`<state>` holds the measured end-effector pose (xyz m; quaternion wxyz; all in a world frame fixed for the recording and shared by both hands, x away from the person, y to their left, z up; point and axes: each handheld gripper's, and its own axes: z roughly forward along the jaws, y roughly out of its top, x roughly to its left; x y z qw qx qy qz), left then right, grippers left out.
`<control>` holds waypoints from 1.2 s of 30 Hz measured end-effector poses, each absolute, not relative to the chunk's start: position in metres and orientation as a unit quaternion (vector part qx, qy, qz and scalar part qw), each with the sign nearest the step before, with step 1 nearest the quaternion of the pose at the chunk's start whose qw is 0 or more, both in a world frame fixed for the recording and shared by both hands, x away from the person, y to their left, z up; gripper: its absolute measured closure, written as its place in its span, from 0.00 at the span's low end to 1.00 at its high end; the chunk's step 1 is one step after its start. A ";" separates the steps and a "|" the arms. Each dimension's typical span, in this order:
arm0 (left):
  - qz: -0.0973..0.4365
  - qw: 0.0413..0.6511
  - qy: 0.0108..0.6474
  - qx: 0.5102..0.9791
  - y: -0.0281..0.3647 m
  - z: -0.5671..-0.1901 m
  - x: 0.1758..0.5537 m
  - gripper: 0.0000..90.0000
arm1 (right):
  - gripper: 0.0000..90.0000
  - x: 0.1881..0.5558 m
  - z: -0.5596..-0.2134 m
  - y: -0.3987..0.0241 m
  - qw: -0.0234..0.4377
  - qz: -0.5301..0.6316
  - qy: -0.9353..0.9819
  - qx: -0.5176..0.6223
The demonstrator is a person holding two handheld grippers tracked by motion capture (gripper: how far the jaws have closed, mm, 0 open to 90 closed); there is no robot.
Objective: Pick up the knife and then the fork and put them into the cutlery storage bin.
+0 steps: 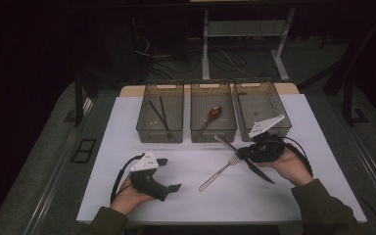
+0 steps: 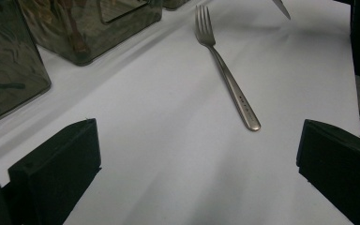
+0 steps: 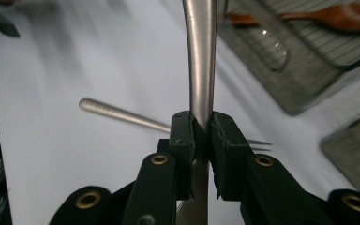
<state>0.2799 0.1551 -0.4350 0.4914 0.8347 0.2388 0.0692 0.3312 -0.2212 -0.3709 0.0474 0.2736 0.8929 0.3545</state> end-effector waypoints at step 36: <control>0.072 0.495 0.245 0.830 0.157 -0.434 0.280 0.00 | 0.87 0.376 -0.301 -0.304 0.164 0.505 0.761 0.371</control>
